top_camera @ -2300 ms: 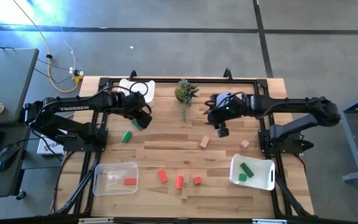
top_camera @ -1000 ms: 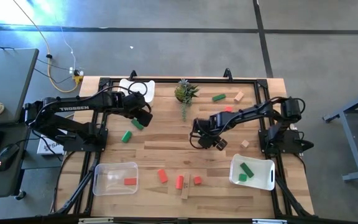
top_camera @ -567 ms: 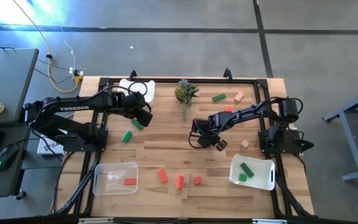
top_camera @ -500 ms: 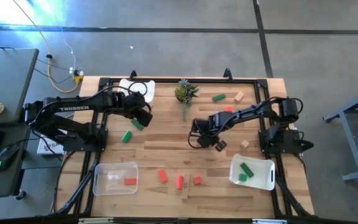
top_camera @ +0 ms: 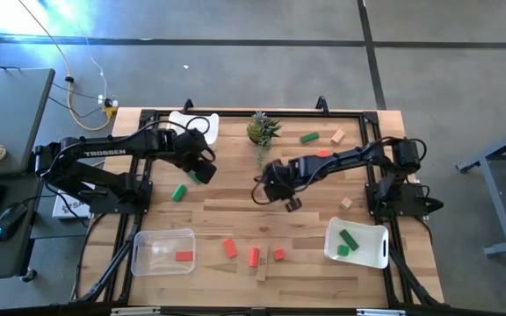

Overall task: Sort & place blocks by color
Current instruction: Put the brown block into the top white bin

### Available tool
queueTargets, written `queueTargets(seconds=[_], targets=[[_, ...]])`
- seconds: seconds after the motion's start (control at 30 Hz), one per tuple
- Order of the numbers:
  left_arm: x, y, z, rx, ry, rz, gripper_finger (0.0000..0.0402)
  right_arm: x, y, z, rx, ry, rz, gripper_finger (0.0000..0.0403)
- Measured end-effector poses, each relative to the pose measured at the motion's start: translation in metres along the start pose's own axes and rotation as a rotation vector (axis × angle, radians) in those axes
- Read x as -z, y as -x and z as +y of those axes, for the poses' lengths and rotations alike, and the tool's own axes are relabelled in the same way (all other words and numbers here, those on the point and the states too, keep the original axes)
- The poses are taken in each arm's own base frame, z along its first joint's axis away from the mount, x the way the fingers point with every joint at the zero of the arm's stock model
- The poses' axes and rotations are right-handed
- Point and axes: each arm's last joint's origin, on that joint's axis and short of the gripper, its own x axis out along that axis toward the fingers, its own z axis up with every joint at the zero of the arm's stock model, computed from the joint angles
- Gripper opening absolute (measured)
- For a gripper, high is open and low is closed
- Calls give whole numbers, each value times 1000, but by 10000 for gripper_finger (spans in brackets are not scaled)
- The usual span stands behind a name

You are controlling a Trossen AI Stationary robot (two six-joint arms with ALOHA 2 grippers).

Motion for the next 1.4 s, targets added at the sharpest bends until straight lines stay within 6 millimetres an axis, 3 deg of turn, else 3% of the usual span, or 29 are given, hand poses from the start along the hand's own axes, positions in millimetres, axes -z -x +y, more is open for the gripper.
queueTargets(seconds=[0.3,0.6,0.87,1.4], targets=[[-13,2,-15,213,-8,-85,165,-36,38,-36,197,-74,-135,96],[-23,6,-24,316,5,-191,165,-55,64,-53,365,-105,-184,96],[-30,9,-28,328,11,-295,165,-62,75,-58,431,-120,-198,96],[-32,10,-28,306,24,-338,165,-75,84,-62,513,-62,-304,96]])
